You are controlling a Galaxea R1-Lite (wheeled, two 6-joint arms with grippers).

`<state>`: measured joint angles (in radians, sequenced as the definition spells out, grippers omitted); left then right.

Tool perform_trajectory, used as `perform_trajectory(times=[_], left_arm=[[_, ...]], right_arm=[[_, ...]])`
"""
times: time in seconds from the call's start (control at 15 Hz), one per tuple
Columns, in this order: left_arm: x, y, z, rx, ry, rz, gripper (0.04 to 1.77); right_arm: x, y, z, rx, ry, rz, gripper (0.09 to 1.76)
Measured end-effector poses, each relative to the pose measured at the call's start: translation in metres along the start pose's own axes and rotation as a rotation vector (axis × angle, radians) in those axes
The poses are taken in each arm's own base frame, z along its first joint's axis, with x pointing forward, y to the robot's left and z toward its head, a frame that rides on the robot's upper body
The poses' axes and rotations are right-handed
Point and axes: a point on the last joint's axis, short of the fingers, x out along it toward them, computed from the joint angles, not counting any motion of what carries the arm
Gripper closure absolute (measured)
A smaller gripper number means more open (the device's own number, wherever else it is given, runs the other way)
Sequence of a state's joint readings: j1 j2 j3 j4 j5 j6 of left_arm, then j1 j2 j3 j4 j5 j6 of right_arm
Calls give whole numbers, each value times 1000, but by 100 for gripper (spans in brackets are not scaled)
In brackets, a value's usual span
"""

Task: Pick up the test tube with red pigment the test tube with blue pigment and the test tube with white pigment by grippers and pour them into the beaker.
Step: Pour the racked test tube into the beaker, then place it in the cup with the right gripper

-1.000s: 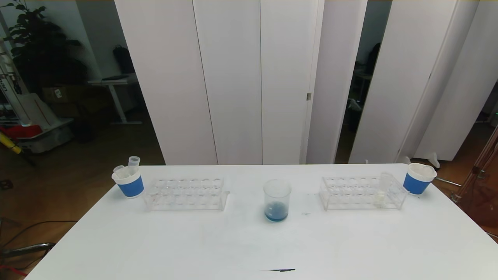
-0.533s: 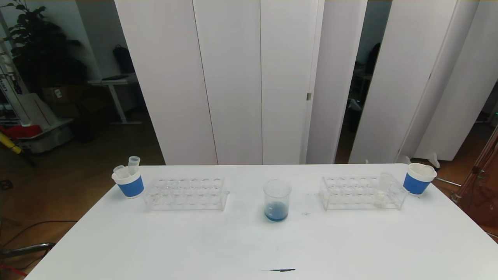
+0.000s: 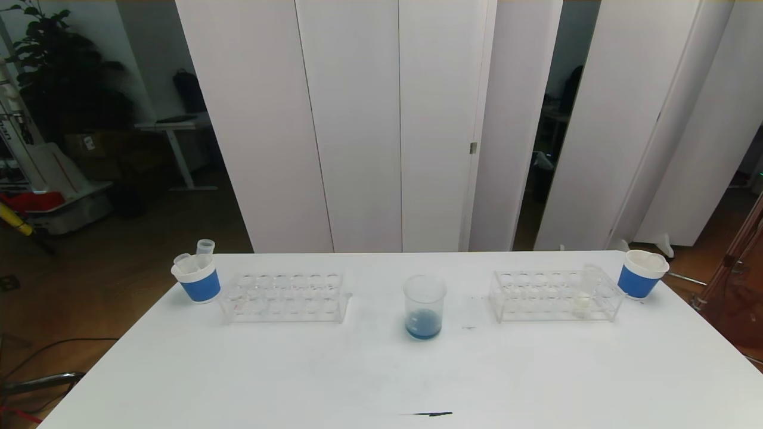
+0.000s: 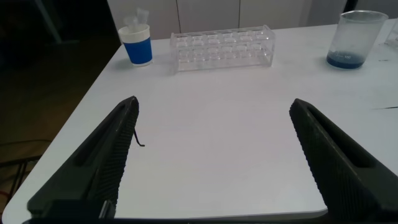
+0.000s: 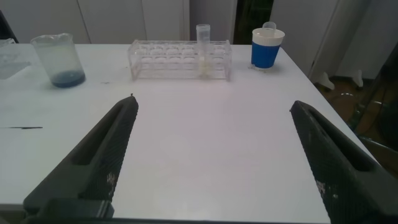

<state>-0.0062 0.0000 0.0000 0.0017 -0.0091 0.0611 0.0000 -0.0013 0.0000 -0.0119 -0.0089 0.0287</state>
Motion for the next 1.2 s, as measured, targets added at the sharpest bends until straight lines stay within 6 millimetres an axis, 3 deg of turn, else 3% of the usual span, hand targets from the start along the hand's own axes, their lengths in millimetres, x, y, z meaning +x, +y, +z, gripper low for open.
perform_trajectory(times=[0.2,0.33,0.73,1.0,1.2], left_arm=[[0,0,0,0,0,0,8],[0,0,0,0,0,0,8],[0,0,0,0,0,0,8],[0,0,0,0,0,0,8],[0,0,0,0,0,0,8]], right_arm=[[-1,0,3,2,-7,-4,10],[-5,1,16,2,-11,-3,10],[-7,3,102,5,-70,-18,10],[20,5,163,24,-50,-25,10],[61,5,196,56,-15,-45,10]])
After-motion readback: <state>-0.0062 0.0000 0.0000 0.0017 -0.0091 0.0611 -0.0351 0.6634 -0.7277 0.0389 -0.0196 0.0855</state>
